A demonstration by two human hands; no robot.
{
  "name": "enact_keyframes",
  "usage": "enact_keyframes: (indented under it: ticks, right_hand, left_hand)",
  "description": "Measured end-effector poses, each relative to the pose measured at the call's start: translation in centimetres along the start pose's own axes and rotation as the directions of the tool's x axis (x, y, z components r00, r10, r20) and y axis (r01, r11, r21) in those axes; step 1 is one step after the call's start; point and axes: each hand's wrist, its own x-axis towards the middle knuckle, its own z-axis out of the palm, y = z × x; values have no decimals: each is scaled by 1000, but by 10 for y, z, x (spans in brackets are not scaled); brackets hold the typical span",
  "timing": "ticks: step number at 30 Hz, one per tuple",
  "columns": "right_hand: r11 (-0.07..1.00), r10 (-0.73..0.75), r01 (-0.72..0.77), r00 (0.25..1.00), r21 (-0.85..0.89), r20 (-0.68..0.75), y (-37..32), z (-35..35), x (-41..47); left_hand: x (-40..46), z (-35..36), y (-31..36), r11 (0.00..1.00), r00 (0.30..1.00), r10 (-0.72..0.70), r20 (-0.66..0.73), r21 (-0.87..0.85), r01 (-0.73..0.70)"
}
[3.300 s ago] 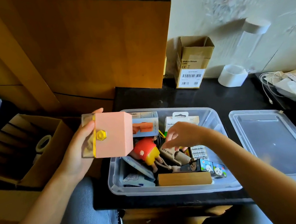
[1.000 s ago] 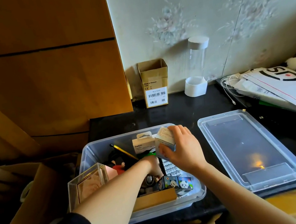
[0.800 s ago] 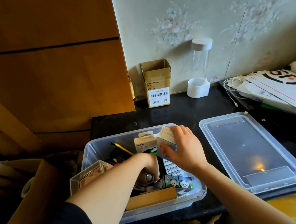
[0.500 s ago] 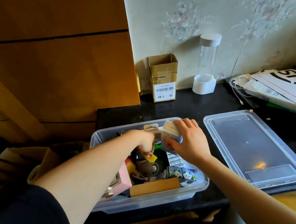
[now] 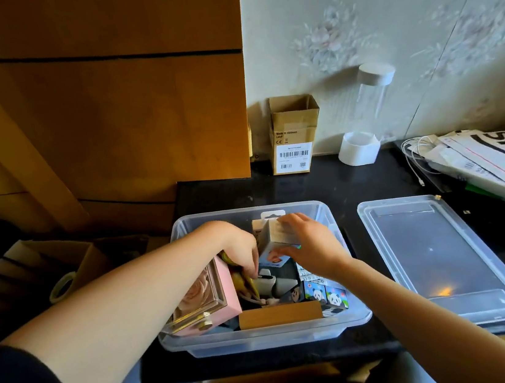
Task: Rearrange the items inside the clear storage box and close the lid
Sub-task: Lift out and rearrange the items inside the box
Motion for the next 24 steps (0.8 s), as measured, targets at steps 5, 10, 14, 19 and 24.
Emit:
enact_keyframes:
  ticks: [5, 10, 14, 19, 24]
  right_hand:
    - [997, 8, -7, 1000, -71, 8, -1, 12, 2]
    - [998, 49, -49, 999, -48, -4, 2, 15, 3]
    - [991, 41, -39, 999, -127, 18, 4, 11, 3]
    - [941, -24, 52, 996, -334, 88, -4, 8, 6]
    - [931, 29, 5, 996, -365, 88, -6, -9, 7]
  left_hand:
    - [-10, -7, -6, 995, 985, 6, -173, -98, -23]
    - [-9, -7, -6, 987, 956, 13, -294, -149, -59]
    - [-4, -6, -1, 988, 951, 26, -309, -138, -71]
    - [-1, -5, 1, 993, 953, 38, -299, -96, -69]
    - [-6, -4, -1, 991, 960, 34, -278, -112, -68]
